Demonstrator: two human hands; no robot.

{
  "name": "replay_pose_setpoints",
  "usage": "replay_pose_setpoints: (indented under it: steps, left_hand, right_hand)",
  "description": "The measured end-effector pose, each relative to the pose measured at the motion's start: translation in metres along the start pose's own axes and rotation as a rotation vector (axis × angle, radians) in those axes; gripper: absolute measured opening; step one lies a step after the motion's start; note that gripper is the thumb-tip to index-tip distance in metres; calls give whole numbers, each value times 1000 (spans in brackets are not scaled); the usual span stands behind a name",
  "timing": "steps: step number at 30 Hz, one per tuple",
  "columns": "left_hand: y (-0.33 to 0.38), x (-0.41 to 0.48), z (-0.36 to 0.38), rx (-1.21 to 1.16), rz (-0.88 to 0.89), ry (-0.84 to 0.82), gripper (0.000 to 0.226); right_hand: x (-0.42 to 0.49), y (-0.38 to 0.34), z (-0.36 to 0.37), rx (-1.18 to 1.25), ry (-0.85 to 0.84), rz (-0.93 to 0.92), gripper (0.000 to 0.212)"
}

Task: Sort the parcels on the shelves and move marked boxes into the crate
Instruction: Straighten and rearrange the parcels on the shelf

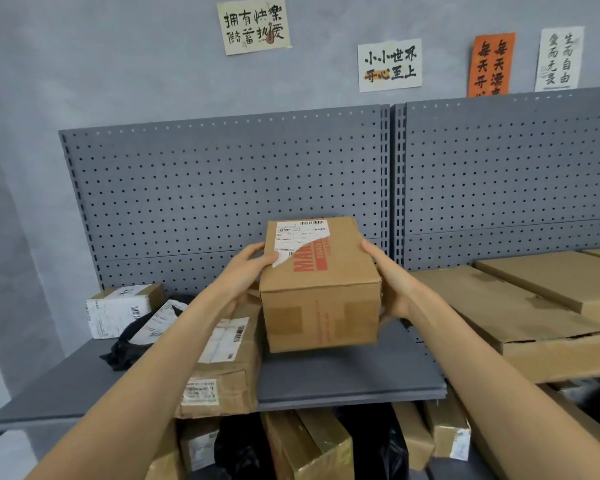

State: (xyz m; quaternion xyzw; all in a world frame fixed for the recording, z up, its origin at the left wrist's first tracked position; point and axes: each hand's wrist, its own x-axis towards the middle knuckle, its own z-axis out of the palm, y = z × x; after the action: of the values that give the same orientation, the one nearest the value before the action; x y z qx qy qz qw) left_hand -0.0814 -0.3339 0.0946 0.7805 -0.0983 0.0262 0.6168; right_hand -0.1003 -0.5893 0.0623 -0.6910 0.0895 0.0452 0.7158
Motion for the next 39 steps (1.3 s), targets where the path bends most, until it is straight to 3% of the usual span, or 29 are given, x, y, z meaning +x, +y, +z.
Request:
replay_pose_setpoints:
  steps: [5, 12, 17, 20, 23, 26, 29, 34, 37, 39]
  left_hand:
    - [-11, 22, -2, 79, -68, -31, 40]
    - [-37, 38, -3, 59, -202, -13, 4]
    - [-41, 43, -6, 26, -265, 10, 11]
    - [-42, 44, -5, 47, -275, 23, 3]
    - [-40, 45, -4, 73, -285, 29, 15]
    - [-25, 53, -4, 153, -176, 98, 50]
    - [9, 56, 12, 130, -34, 177, 50]
    - [58, 30, 103, 106, 134, -62, 28]
    - [60, 13, 168, 43, -11, -223, 19]
    - [50, 2, 211, 0, -129, -292, 36]
  right_hand:
    - [25, 7, 0, 17, 31, 39, 64]
    - [48, 17, 21, -28, -15, 118, 60]
    - [56, 23, 26, -42, 11, 136, 47]
    - [54, 22, 27, -65, 36, 136, 41]
    - [47, 20, 27, -82, 54, 117, 46]
    - [29, 9, 15, -223, 176, -1, 70]
    - [-2, -11, -15, -365, 300, -134, 71]
    - [-40, -22, -101, -560, 500, -222, 49]
    - [-57, -9, -153, -634, 611, -191, 42]
    - [-65, 2, -183, -705, 633, -159, 41]
